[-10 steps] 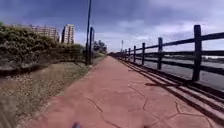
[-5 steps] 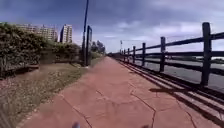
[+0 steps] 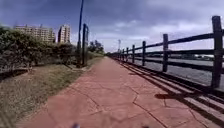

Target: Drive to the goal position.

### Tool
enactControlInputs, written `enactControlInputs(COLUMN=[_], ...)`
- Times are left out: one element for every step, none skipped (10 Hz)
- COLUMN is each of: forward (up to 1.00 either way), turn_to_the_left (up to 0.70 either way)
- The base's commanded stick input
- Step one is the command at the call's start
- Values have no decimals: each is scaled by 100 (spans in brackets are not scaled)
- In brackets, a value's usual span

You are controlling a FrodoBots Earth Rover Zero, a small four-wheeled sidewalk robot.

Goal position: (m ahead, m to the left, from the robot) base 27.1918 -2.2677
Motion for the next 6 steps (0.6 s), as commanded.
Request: enactControlInputs(forward=[70, 70, 70, 70, 70, 70], turn_to_the_left=[0, 0, 0, 0, 11, 35])
